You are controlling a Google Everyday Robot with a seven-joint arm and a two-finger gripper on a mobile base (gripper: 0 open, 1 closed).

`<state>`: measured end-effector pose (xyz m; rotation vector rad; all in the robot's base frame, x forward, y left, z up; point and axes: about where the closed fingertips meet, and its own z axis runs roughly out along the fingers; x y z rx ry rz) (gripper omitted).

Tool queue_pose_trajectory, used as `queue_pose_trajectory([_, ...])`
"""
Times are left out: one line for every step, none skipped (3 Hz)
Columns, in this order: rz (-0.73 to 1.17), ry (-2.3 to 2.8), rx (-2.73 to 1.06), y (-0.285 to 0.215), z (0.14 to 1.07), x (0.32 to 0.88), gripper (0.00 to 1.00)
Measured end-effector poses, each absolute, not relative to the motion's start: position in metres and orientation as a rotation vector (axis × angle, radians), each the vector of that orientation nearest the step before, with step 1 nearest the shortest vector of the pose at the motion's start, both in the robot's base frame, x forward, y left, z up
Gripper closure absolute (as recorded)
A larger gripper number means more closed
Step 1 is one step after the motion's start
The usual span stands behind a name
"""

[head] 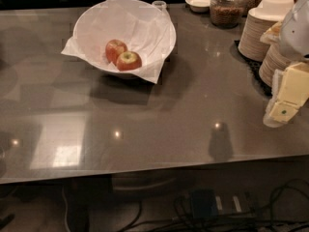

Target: Pick apple from white bowl

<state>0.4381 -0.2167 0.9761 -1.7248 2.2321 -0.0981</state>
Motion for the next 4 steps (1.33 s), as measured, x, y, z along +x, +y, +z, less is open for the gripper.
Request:
queue_pose_trajectory([-0.098, 2.232, -1.725, -0.217, 0.976, 0.438, 0.0])
queue_pose_trajectory([-0.027, 2.179, -1.684, -0.211, 0.979, 0.452, 0.0])
queue_pose_trajectory([0.079, 2.088, -1.583, -0.196, 0.984, 0.488, 0.0])
queue_pose_trajectory([0.145, 2.001, -1.465, -0.174, 0.996, 0.536, 0.0])
